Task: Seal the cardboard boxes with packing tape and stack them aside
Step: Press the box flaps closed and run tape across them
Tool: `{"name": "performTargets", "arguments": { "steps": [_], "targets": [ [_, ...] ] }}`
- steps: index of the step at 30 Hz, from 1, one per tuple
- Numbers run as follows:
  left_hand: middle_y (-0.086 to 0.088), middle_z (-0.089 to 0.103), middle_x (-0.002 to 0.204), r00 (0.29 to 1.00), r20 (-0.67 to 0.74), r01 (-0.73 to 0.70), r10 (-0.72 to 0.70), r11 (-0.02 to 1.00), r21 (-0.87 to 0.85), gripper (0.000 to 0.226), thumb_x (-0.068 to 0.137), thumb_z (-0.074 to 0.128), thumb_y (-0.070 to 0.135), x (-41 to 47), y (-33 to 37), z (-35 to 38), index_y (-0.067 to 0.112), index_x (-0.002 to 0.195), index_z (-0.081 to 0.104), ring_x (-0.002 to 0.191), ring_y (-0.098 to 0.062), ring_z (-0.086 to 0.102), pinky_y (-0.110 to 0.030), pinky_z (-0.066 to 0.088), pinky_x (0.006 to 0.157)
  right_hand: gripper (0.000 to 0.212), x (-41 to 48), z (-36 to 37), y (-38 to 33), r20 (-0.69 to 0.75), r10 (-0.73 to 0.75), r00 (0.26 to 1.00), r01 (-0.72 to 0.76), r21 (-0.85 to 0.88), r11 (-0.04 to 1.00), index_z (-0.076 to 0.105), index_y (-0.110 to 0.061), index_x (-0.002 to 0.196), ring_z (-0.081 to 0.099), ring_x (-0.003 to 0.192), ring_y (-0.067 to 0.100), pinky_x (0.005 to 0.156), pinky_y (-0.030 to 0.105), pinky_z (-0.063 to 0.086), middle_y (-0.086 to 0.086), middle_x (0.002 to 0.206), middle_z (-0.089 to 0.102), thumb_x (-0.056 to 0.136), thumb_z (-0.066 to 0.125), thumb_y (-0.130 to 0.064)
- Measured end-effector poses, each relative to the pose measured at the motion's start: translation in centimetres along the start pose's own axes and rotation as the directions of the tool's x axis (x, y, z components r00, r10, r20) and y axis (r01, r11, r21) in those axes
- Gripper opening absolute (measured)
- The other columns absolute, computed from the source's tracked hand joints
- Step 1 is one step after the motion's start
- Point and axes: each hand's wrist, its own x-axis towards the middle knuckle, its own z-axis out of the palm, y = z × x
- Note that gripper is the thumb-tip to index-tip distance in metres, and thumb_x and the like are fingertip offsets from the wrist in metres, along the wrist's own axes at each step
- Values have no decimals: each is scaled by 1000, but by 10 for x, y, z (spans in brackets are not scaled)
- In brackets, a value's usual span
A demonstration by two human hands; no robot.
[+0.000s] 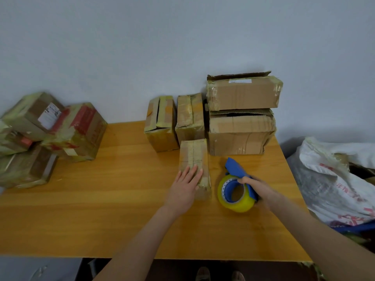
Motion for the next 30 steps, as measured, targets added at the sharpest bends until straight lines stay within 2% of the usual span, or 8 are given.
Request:
{"name": "performTargets", "arguments": {
  "steps": [3,6,10,13,16,22,26,30],
  "targets": [
    [6,-1,159,996,-94,-20,3,983,-184,54,104,34,25,-4,-2,-2,23,152,9,148,-14,-1,-33,3,121,42,-4,-2,2,-1,13,1000,-13,-57,998,55,-22,124,64,85,27,62,35,52,10,101,65,91,61,-48],
    [4,17,158,942,-241,105,-232,889,-446,55,101,44,21,-20,-6,-8,18,151,22,142,-7,18,-25,22,115,49,-5,-8,0,-50,-84,995,59,-370,927,52,-21,123,60,95,30,87,43,49,10,106,64,91,52,-57],
    [-5,39,150,801,-129,384,-585,666,-640,54,100,48,28,-33,-14,-6,11,149,31,137,-20,37,-34,33,112,64,-14,12,-8,5,-415,910,245,-815,526,36,-12,146,50,123,29,99,41,45,12,142,48,97,41,-53],
    [-3,48,142,793,-13,403,-609,541,-738,51,100,47,30,-23,-4,-5,7,145,38,127,-21,49,-35,45,103,66,-32,70,-13,120,-452,884,375,-760,531,17,-9,154,45,133,26,105,37,42,11,149,42,101,42,-41],
    [-7,62,122,802,74,406,-593,450,-795,33,100,48,22,-5,11,-3,7,129,49,98,-16,59,-20,51,74,69,-27,119,-5,104,-391,914,353,-677,646,7,-11,154,65,100,23,82,39,57,9,126,61,101,43,-38],
    [-3,58,131,848,141,361,-512,361,-860,40,101,46,20,-13,-3,4,11,140,45,118,-17,55,-28,48,94,57,-18,121,-2,89,-391,916,334,-708,622,17,-13,153,62,89,22,67,32,54,8,110,64,103,41,-28],
    [4,61,106,813,-31,326,-581,499,-803,40,93,60,27,-31,-12,10,19,132,51,93,-8,57,-11,44,69,61,-22,93,-5,95,-462,882,382,-719,581,32,-14,149,60,86,14,60,18,45,-1,100,63,97,55,-35],
    [0,63,84,816,-37,300,-576,478,-826,28,87,68,19,-28,-11,10,19,114,59,81,-13,60,-12,45,62,72,-19,91,3,139,-520,843,475,-647,596,27,-25,152,59,64,3,56,11,42,-7,72,63,91,65,-20]
  ]
}}
